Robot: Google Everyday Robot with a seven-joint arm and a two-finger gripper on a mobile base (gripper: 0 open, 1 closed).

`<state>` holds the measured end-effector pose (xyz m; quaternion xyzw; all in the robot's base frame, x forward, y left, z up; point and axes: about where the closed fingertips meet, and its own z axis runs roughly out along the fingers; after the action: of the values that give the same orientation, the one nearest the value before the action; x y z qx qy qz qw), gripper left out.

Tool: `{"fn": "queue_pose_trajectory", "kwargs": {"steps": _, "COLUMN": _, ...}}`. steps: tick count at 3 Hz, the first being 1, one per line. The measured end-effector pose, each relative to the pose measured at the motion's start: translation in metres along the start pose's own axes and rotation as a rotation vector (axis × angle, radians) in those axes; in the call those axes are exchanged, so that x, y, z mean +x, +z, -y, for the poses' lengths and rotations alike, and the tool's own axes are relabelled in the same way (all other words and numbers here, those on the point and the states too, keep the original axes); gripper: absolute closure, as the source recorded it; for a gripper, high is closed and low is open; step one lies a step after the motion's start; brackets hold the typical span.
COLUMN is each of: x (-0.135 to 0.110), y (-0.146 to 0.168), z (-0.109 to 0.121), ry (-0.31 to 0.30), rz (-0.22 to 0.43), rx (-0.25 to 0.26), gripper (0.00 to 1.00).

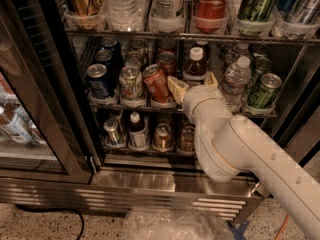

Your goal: Pick blue plastic bottle from middle shelf of fridge

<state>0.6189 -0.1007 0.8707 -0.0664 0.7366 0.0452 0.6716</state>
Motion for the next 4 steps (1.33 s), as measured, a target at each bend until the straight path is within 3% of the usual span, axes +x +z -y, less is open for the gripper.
{"fn": "queue_pose_trajectory", "kwargs": {"steps": 1, "x": 0.0, "y": 0.0, "z": 0.0, "ry": 0.0, "rz": 0.0, "rx": 0.0, "gripper": 0.54}}
{"fn": "queue_pose_trajectory", "kwargs": {"steps": 2, "x": 0.0, "y": 0.0, "z": 0.0, "ry": 0.0, "rz": 0.0, "rx": 0.0, "gripper": 0.64}}
{"fn": "queue_pose_trajectory", "kwargs": {"steps": 4, "x": 0.0, "y": 0.0, "z": 0.0, "ry": 0.0, "rz": 0.0, "rx": 0.0, "gripper": 1.0}}
